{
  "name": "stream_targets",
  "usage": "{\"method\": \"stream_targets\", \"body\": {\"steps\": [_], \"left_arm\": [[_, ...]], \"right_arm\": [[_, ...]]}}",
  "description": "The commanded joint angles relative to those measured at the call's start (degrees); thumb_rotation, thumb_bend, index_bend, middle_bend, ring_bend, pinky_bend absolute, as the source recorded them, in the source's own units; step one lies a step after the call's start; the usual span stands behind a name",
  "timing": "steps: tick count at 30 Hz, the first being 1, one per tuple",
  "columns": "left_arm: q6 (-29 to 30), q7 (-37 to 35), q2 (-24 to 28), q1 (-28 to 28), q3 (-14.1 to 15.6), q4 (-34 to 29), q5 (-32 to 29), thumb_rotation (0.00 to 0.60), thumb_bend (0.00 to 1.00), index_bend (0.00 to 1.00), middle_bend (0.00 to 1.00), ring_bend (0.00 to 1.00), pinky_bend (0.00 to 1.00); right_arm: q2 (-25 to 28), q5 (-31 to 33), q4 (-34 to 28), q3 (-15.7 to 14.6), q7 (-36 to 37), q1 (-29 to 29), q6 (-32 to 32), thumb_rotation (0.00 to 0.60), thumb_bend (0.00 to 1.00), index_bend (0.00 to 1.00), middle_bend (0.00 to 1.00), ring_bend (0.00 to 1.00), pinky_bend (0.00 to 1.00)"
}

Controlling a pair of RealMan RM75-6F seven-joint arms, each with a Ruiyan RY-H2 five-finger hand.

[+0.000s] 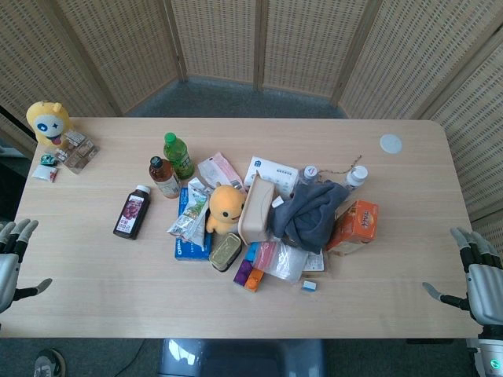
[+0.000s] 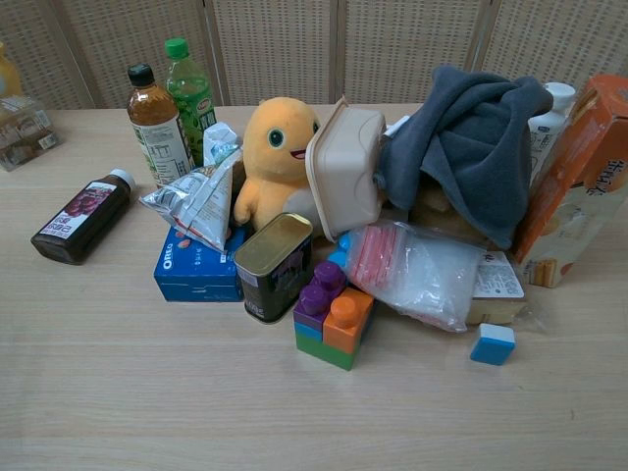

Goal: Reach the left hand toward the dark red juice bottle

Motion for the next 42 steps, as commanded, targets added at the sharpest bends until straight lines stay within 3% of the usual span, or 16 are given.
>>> {"method": "stream_targets", "body": {"steps": [1, 6, 9, 15, 19, 25, 34, 42], "left_arm": [[0.1, -0.6, -0.3, 0.2, 0.3, 1.3, 1.0, 0.6, 0.0, 0.05, 0.0, 0.0, 0.0], [-1.3, -1.3, -1.1, -0.5, 1.2, 4.0, 3.9, 0.6, 0.0, 0.05, 0.0, 0.0, 0.0], [-2.9, -4.0, -2.4, -3.6, 2.3, 11.8, 11.8, 0.6, 0.0, 0.0, 0.0, 0.0, 0.0], [-3.9, -6.6, -2.5, -12.9, 1.7, 27.9, 25.4, 0.6, 0.0, 0.0, 0.0, 0.0, 0.0], [-6.4, -6.0, -2.2, -20.4, 3.0, 37.2, 34.3, 0.6, 0.0, 0.0, 0.0, 0.0, 0.0], [-10.5, -3.8, -5.2, -28.7, 6.2, 47.3, 42.9, 0.6, 0.0, 0.0, 0.0, 0.0, 0.0], [-17.6, -3.0, -12.0, -35.8, 8.7, 55.7, 44.5, 0.6, 0.0, 0.0, 0.0, 0.0, 0.0], [-17.8, -6.0, -20.0, -39.3, 11.7, 66.4, 45.3, 0.6, 0.0, 0.0, 0.0, 0.0, 0.0]], "right_arm": [[-0.1, 0.0, 0.1, 0.0, 0.0, 0.0, -0.1, 0.499, 0.0, 0.0, 0.0, 0.0, 0.0], [-0.1, 0.0, 0.2, 0.0, -0.1, -0.1, 0.1, 0.504, 0.0, 0.0, 0.0, 0.0, 0.0], [-0.2, 0.6, 0.4, 0.2, -0.1, -0.1, -0.1, 0.506, 0.0, 0.0, 0.0, 0.0, 0.0], [-0.2, 0.9, 0.5, 0.6, 0.0, 0.1, 0.0, 0.503, 0.0, 0.0, 0.0, 0.0, 0.0], [-0.1, 1.4, 0.5, 0.8, 0.4, 0.1, -0.2, 0.502, 0.0, 0.0, 0.0, 0.0, 0.0], [0.4, 1.2, 0.3, 0.8, 1.4, 0.0, -0.1, 0.506, 0.0, 0.0, 0.0, 0.0, 0.0], [0.9, 2.0, 0.5, 1.2, 2.7, 0.0, -0.5, 0.503, 0.0, 0.0, 0.0, 0.0, 0.0], [1.1, 2.8, 0.9, 1.5, 4.5, 0.2, -1.4, 0.504, 0.0, 0.0, 0.0, 0.0, 0.0]]}}
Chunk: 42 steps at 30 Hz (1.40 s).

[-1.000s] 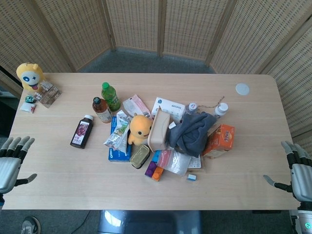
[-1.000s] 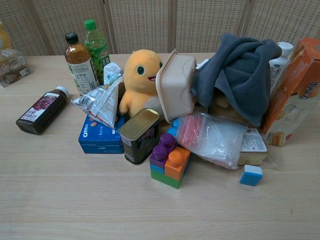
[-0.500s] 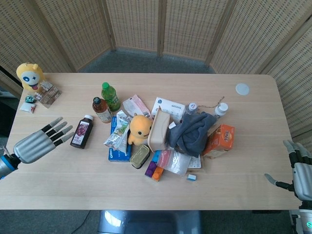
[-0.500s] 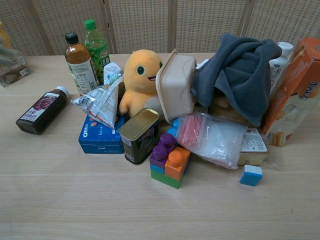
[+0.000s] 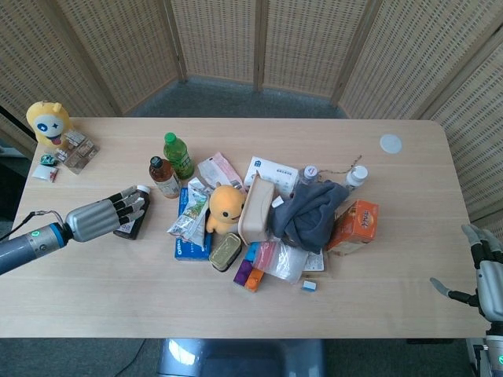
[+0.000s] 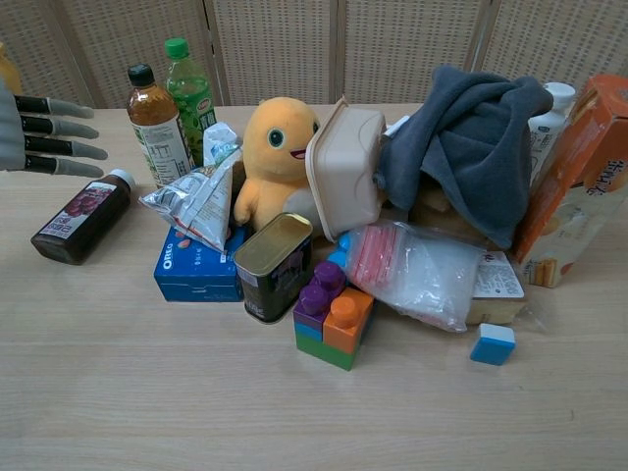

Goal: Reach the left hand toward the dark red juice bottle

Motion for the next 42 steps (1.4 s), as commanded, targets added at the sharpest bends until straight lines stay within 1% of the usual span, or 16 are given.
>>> {"method": "stream_targets", "body": {"steps": [1, 6, 9, 16, 22, 30, 31, 32, 33, 34, 35, 36, 38, 39, 41, 42], "left_arm": [[-0.6, -2.9, -4.5, -1.6, 2.2, 5.8, 0.1, 0.6, 0.0, 0.0, 0.0, 0.0, 0.0], [-0.1, -4.9, -7.9, -1.5, 5.2, 11.8, 0.2, 0.6, 0.0, 0.0, 0.0, 0.0, 0.0], [0.1, -5.3, -10.3, -1.1, 5.8, 14.9, -0.5, 0.6, 0.0, 0.0, 0.0, 0.0, 0.0], [-0.2, -7.6, -15.6, -1.3, 8.5, 21.1, -1.1, 0.6, 0.0, 0.0, 0.0, 0.0, 0.0], [-0.8, -7.5, -19.0, -1.6, 9.3, 24.8, -2.6, 0.6, 0.0, 0.0, 0.0, 0.0, 0.0], [-1.3, -8.4, -22.1, -2.2, 11.1, 27.0, -3.4, 0.6, 0.0, 0.01, 0.0, 0.0, 0.0], [-1.4, -8.6, -22.5, -2.3, 11.5, 27.3, -3.3, 0.6, 0.0, 0.04, 0.0, 0.0, 0.0], [-1.8, -8.6, -22.9, -2.3, 11.8, 27.6, -3.3, 0.6, 0.0, 0.12, 0.0, 0.0, 0.04], [-2.4, -8.3, -23.3, -2.3, 12.0, 27.9, -3.4, 0.6, 0.0, 0.19, 0.01, 0.02, 0.08], [-2.8, -8.0, -23.7, -2.2, 12.2, 28.1, -3.6, 0.6, 0.0, 0.27, 0.04, 0.07, 0.15], [-2.8, -7.9, -24.0, -2.1, 12.4, 28.1, -3.7, 0.6, 0.0, 0.37, 0.14, 0.17, 0.24], [-2.7, -8.0, -24.1, -2.0, 12.6, 28.2, -3.8, 0.6, 0.0, 0.44, 0.22, 0.25, 0.3], [-2.0, -8.2, -24.3, -1.7, 12.9, 28.3, -4.0, 0.6, 0.01, 0.66, 0.48, 0.48, 0.45], [-1.5, -8.3, -24.4, -1.6, 13.1, 28.4, -4.1, 0.6, 0.01, 0.73, 0.56, 0.56, 0.5], [-0.5, -8.3, -24.3, -1.5, 13.2, 28.5, -4.4, 0.6, 0.04, 0.84, 0.68, 0.66, 0.59], [0.2, -8.2, -24.1, -1.4, 13.2, 28.6, -4.6, 0.6, 0.05, 0.87, 0.71, 0.69, 0.62]], "right_arm": [[0.2, 0.3, 0.1, 0.2, 0.6, 0.0, -0.1, 0.505, 0.0, 0.0, 0.0, 0.0, 0.0], [0.5, 0.9, 0.2, 0.6, 2.1, 0.1, -0.5, 0.502, 0.0, 0.0, 0.0, 0.0, 0.0], [0.6, 0.8, 0.3, 0.5, 3.6, 0.3, -1.3, 0.502, 0.0, 0.0, 0.0, 0.0, 0.0], [0.3, 1.2, 0.9, 0.5, 4.4, 0.8, -2.5, 0.502, 0.0, 0.0, 0.0, 0.0, 0.0], [0.8, 1.2, 0.4, 0.5, 6.3, 0.7, -2.9, 0.505, 0.0, 0.0, 0.0, 0.0, 0.0], [1.3, 0.8, 0.1, 0.4, 7.9, 0.7, -3.0, 0.506, 0.0, 0.0, 0.0, 0.0, 0.0], [1.4, 0.8, 0.0, 0.4, 8.1, 0.7, -3.1, 0.506, 0.0, 0.0, 0.0, 0.0, 0.0], [1.4, 0.8, 0.0, 0.4, 8.1, 0.7, -3.0, 0.504, 0.0, 0.0, 0.0, 0.0, 0.0], [1.4, 0.8, 0.0, 0.3, 8.1, 0.6, -3.0, 0.503, 0.0, 0.0, 0.0, 0.0, 0.0], [1.5, 0.7, -0.1, 0.4, 8.3, 0.6, -3.0, 0.503, 0.0, 0.0, 0.0, 0.0, 0.0], [1.6, 0.7, -0.2, 0.4, 8.5, 0.6, -3.0, 0.503, 0.0, 0.0, 0.0, 0.0, 0.0], [1.6, 0.6, -0.3, 0.4, 8.7, 0.6, -3.0, 0.504, 0.0, 0.0, 0.0, 0.0, 0.0], [1.8, 0.6, -0.3, 0.3, 8.8, 0.6, -2.9, 0.514, 0.0, 0.0, 0.0, 0.0, 0.0], [1.8, 0.6, -0.3, 0.3, 9.0, 0.5, -3.0, 0.517, 0.0, 0.0, 0.0, 0.0, 0.0], [1.9, 0.6, -0.4, 0.2, 9.2, 0.6, -3.1, 0.519, 0.0, 0.0, 0.0, 0.0, 0.0], [1.9, 0.5, -0.4, 0.2, 9.1, 0.6, -3.2, 0.52, 0.0, 0.0, 0.0, 0.0, 0.0]]}}
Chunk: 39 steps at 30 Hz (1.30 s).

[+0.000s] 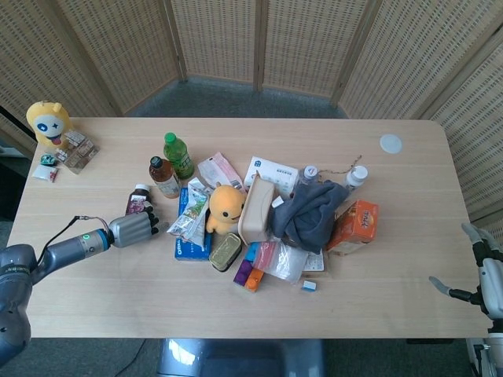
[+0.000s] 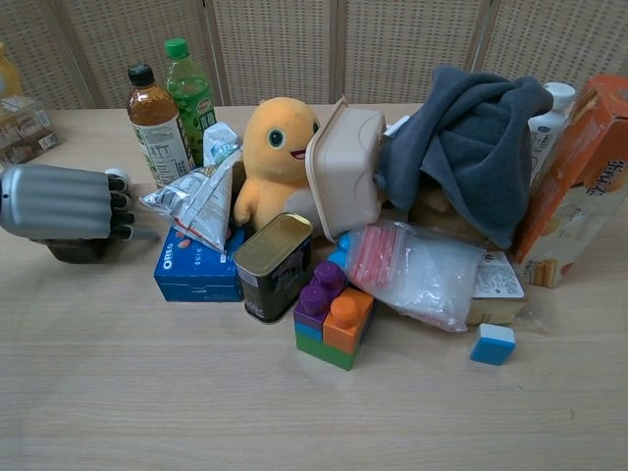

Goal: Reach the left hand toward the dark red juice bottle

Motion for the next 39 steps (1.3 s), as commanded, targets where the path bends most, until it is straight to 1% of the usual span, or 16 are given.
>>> {"method": "stream_targets", "body": {"steps": [1, 5, 12, 17, 20, 24, 26, 33, 37, 39], "left_arm": [[1.8, 0.1, 0.3, 0.3, 0.2, 0.3, -0.6, 0.6, 0.05, 0.89, 0.73, 0.71, 0.63], [4.1, 0.4, 1.1, 0.5, 0.1, 0.1, -1.4, 0.6, 0.05, 0.9, 0.75, 0.73, 0.66], [9.9, 1.9, 3.9, 0.5, -0.7, -2.1, -2.9, 0.6, 0.05, 0.9, 0.75, 0.73, 0.66], [14.8, 3.9, 7.4, -0.3, -2.2, -5.8, -4.3, 0.6, 0.05, 0.9, 0.75, 0.73, 0.66], [18.1, 5.6, 10.7, -1.2, -3.1, -9.7, -4.9, 0.6, 0.05, 0.9, 0.75, 0.73, 0.66], [21.3, 9.1, 16.6, -2.8, -4.6, -17.4, -5.4, 0.6, 0.05, 0.9, 0.75, 0.73, 0.66], [22.1, 11.5, 20.4, -3.6, -5.5, -23.0, -5.8, 0.6, 0.05, 0.9, 0.75, 0.73, 0.66], [21.2, 21.2, 34.5, -5.8, -7.9, -43.8, -6.2, 0.6, 0.05, 0.9, 0.75, 0.73, 0.66], [20.4, 25.0, 41.1, -6.3, -9.4, -52.4, -6.1, 0.6, 0.05, 0.9, 0.74, 0.73, 0.66], [20.1, 26.3, 43.7, -6.4, -10.1, -55.5, -6.0, 0.6, 0.05, 0.9, 0.74, 0.73, 0.66]], "right_arm": [[0.0, -0.1, 0.0, -0.1, -0.1, 0.1, -0.1, 0.521, 0.0, 0.0, 0.0, 0.0, 0.0], [0.0, -0.3, -0.3, -0.2, -0.2, 0.1, -0.1, 0.524, 0.0, 0.0, 0.0, 0.0, 0.0], [0.3, -1.0, -1.0, -0.5, 0.2, -0.1, 0.2, 0.521, 0.0, 0.0, 0.0, 0.0, 0.0], [0.9, -1.7, -1.6, -0.7, 0.7, -0.2, 0.5, 0.522, 0.0, 0.0, 0.0, 0.0, 0.0], [1.1, -2.2, -2.0, -0.8, 0.9, -0.3, 0.7, 0.525, 0.0, 0.0, 0.0, 0.0, 0.0], [1.3, -2.7, -2.6, -0.9, 1.1, -0.4, 1.1, 0.526, 0.0, 0.0, 0.0, 0.0, 0.0], [1.4, -3.1, -2.8, -1.0, 1.2, -0.4, 1.4, 0.522, 0.0, 0.0, 0.0, 0.0, 0.0], [1.8, -3.9, -3.6, -1.2, 1.4, -0.7, 2.2, 0.526, 0.0, 0.0, 0.0, 0.0, 0.0], [2.1, -4.2, -4.0, -1.2, 1.5, -0.8, 2.5, 0.524, 0.0, 0.0, 0.0, 0.0, 0.0], [2.2, -4.2, -4.1, -1.3, 1.6, -0.8, 2.6, 0.525, 0.0, 0.0, 0.0, 0.0, 0.0]]}}
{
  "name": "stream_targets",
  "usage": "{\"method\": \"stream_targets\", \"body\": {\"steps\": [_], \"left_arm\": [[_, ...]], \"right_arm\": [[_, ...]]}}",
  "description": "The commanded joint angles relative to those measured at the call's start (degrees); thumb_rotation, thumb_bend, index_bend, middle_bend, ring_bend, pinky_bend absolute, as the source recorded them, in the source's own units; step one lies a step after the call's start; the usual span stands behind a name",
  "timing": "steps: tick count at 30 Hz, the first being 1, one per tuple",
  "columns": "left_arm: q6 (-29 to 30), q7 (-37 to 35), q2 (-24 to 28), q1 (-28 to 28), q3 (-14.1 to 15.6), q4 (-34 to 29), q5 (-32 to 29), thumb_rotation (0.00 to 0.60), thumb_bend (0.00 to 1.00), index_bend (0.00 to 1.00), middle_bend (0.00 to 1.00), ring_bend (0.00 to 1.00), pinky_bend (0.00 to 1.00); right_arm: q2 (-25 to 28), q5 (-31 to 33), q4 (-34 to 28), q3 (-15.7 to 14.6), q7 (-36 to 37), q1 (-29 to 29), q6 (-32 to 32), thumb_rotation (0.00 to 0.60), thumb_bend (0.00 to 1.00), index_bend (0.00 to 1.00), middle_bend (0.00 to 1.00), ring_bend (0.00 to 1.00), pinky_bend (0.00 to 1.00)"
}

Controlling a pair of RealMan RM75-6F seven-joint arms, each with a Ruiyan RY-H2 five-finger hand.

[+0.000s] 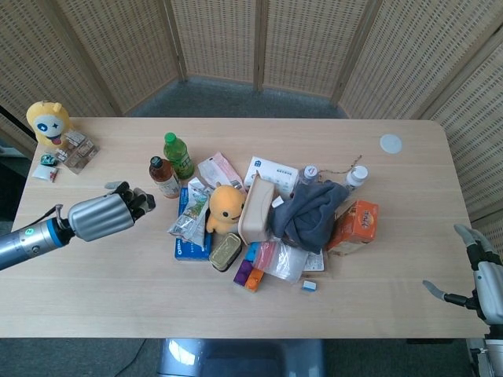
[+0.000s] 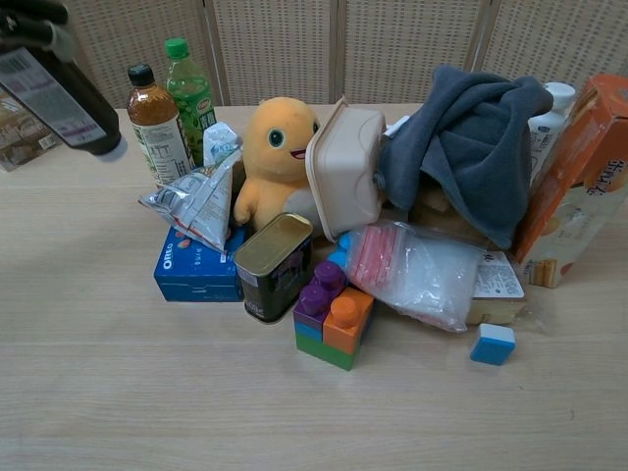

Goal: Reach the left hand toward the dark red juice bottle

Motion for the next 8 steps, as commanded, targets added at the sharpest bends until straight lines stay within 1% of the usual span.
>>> {"method": "stream_targets", "body": {"steps": [1, 4, 8], "left_arm": [[-1.0, 5.7, 8.8, -1.1, -2.7, -9.8, 0.1, 0.6, 0.05, 0.9, 0.74, 0.73, 0.66], [-1.6, 7.0, 12.1, -1.2, -3.7, -13.6, 0.6, 0.6, 0.05, 0.9, 0.74, 0.73, 0.65], [-2.6, 7.7, 14.8, -1.1, -5.3, -16.4, 0.9, 0.6, 0.05, 0.9, 0.74, 0.73, 0.65]], "right_arm": [[0.1, -0.1, -0.2, 0.0, 0.0, 0.0, 0.1, 0.523, 0.0, 0.0, 0.0, 0.0, 0.0], [0.3, -0.2, -0.4, -0.1, 0.0, -0.1, 0.3, 0.526, 0.0, 0.0, 0.0, 0.0, 0.0], [0.4, -0.3, -0.6, -0.2, 0.0, -0.2, 0.5, 0.527, 0.0, 0.0, 0.0, 0.0, 0.0]]}}
